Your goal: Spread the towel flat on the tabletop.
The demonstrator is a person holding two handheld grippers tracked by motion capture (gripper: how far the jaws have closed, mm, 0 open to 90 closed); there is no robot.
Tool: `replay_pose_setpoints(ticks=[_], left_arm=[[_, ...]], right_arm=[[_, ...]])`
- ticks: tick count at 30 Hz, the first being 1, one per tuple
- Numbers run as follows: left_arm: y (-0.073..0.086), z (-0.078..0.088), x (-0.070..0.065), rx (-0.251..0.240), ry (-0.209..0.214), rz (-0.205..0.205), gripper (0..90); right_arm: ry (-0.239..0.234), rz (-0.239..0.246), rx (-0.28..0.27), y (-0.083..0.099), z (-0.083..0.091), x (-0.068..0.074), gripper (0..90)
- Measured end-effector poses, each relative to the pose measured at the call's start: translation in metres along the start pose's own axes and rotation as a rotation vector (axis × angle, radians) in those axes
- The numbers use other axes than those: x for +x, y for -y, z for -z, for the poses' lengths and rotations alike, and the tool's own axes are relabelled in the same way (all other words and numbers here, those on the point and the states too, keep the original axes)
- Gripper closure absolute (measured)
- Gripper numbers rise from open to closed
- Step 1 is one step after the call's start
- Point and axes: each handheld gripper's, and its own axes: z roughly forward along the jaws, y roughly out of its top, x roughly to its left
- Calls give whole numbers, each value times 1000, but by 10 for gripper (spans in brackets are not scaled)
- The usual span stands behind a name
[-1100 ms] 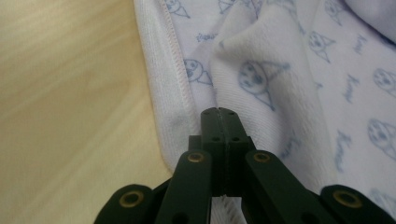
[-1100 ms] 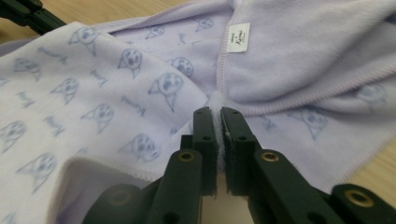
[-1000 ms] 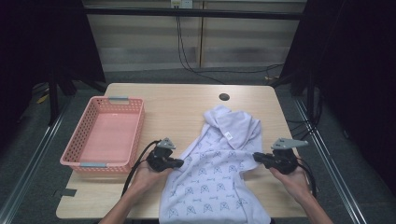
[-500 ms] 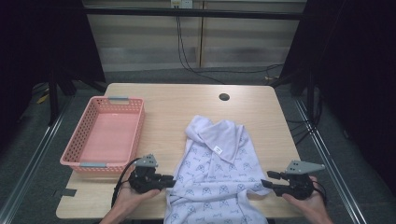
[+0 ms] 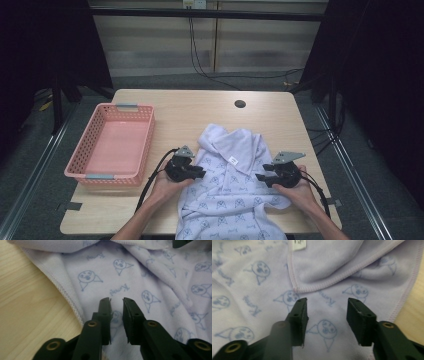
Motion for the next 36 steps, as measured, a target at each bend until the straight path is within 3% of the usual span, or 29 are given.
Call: replay_pose_setpoints(ticks=[2, 3, 5, 7, 10, 13, 15, 17, 20, 22, 24, 25, 26, 27, 30, 34, 36], left_arm=[[7, 5, -1, 0, 8, -6, 848], [13, 11, -2, 10, 38, 13, 888], [19, 18, -6, 28, 54, 21, 890], [23, 21, -9, 28, 48, 24, 892], [33, 32, -18, 49, 58, 13, 893], [43, 40, -27, 53, 84, 20, 894], [49, 45, -37, 87, 101, 14, 897], [56, 49, -51, 108, 144, 11, 897], [59, 53, -58, 123, 154, -7, 885], [59, 53, -58, 107, 163, -5, 867], [54, 54, -53, 78, 141, -2, 823], [48, 53, -44, 40, 129, 34, 794], [48, 53, -44, 40, 129, 34, 793], [37, 52, -33, -2, 98, 40, 781], [19, 48, -20, -82, 75, 51, 771], [2, 39, -10, -140, 65, 63, 750], [0, 37, -10, -146, 50, 58, 739]], right_arm=[[1, 4, -7, 3, 0, 1, 614], [-12, 3, 1, 8, 7, 4, 781], [0, -11, 4, 15, 14, 9, 816], [10, 0, 24, 21, 23, 17, 832], [-14, -20, 20, 33, 35, 22, 837], [-28, -21, 27, 40, 43, 26, 836], [-53, -32, 28, 47, 50, 31, 833], [-85, -21, 53, 54, 60, 42, 833], [-106, 7, 67, 56, 64, 50, 778], [-108, 14, 67, 55, 64, 51, 751], [-115, 22, 21, 50, 64, 50, 674], [-119, 34, -20, 43, 63, 50, 613], [-116, 39, -33, 41, 62, 50, 596], [-113, 55, -37, 37, 58, 52, 587], [-129, 87, -44, 30, 48, 56, 553], [-108, 139, -22, 22, 35, 63, 464], [-128, 147, -29, 20, 33, 65, 479]])
